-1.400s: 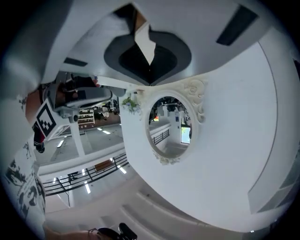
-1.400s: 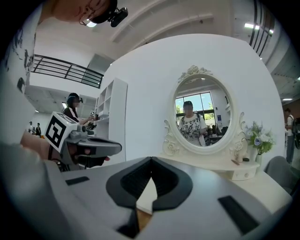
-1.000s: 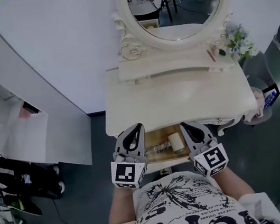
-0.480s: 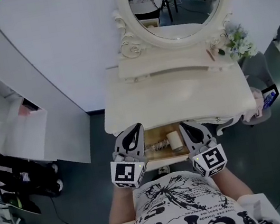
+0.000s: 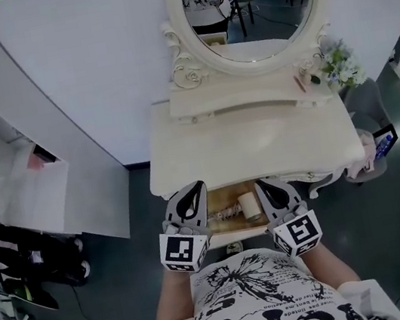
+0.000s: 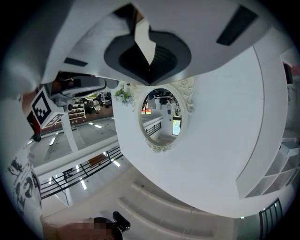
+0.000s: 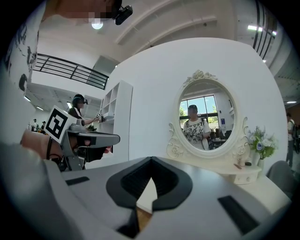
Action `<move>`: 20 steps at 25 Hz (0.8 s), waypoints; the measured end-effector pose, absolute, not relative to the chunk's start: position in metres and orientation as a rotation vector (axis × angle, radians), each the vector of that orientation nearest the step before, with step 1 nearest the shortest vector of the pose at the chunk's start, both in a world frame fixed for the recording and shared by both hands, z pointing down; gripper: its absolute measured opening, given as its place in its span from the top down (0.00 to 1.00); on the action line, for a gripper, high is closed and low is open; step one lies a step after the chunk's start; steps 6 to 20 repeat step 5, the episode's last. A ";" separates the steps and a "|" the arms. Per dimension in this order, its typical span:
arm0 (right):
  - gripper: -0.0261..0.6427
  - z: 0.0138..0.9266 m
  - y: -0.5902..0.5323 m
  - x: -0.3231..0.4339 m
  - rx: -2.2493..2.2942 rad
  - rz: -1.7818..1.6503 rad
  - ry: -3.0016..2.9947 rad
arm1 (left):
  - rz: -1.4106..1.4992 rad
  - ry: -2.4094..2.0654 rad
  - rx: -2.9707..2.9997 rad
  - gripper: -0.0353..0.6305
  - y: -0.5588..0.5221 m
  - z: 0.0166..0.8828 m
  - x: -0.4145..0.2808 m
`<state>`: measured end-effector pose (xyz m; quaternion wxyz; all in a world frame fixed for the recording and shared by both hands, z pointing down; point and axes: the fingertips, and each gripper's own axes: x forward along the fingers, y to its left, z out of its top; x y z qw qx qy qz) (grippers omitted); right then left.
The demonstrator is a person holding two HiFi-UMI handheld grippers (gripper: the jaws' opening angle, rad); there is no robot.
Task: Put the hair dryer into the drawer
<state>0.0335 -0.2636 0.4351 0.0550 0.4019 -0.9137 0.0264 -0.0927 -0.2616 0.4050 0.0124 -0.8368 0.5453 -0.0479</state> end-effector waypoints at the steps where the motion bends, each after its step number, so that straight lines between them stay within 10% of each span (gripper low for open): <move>1: 0.94 0.435 -0.263 0.033 1.219 0.083 -2.772 | -0.150 1.700 -2.608 0.92 -0.261 0.405 -0.093; 20: 0.94 0.435 -0.263 0.032 1.220 0.089 -2.766 | -0.147 1.701 -2.606 0.92 -0.260 0.403 -0.095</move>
